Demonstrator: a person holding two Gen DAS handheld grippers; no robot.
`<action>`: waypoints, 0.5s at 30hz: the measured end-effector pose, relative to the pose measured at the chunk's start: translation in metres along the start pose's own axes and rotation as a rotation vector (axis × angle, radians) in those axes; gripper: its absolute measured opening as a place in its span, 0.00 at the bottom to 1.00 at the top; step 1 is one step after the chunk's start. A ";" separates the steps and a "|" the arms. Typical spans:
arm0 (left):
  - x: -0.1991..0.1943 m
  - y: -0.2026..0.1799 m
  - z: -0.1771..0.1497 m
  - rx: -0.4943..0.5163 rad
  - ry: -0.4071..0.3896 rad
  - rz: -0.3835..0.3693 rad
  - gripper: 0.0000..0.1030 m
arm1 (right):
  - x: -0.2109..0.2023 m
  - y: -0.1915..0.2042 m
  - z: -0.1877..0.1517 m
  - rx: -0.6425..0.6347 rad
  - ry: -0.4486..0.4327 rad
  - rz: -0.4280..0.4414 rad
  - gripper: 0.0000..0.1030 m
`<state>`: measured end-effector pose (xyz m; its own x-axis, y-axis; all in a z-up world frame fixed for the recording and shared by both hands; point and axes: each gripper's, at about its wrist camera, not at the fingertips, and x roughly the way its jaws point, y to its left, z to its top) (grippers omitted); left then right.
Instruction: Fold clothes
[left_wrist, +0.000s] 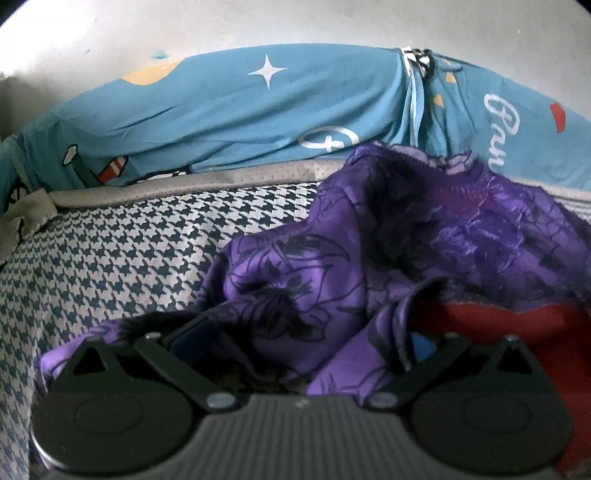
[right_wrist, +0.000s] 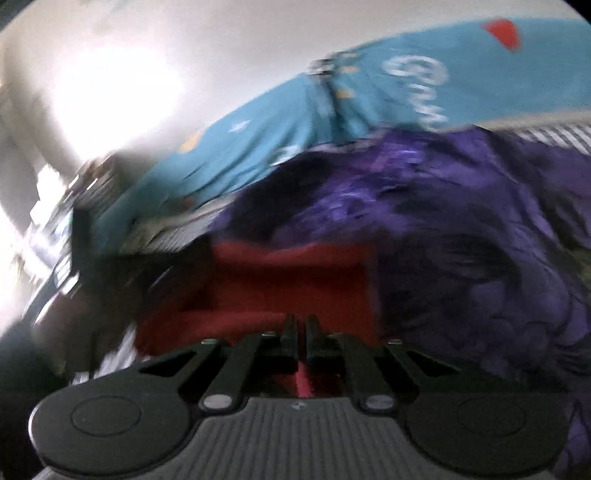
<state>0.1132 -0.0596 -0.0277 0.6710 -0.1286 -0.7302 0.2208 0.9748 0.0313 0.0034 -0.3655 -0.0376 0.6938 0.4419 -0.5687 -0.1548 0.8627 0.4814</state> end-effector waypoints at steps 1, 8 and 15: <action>-0.001 0.002 0.000 -0.006 0.000 -0.004 1.00 | 0.005 -0.004 0.003 0.020 0.000 -0.025 0.06; -0.001 0.019 -0.001 -0.113 0.033 -0.083 1.00 | 0.032 -0.015 0.006 0.039 0.017 -0.192 0.06; -0.003 0.027 -0.003 -0.136 0.039 -0.101 1.00 | 0.002 0.025 0.009 -0.136 -0.087 -0.095 0.09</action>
<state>0.1155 -0.0324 -0.0267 0.6214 -0.2229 -0.7512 0.1862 0.9732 -0.1348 0.0069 -0.3453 -0.0203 0.7671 0.3389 -0.5447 -0.1754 0.9275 0.3302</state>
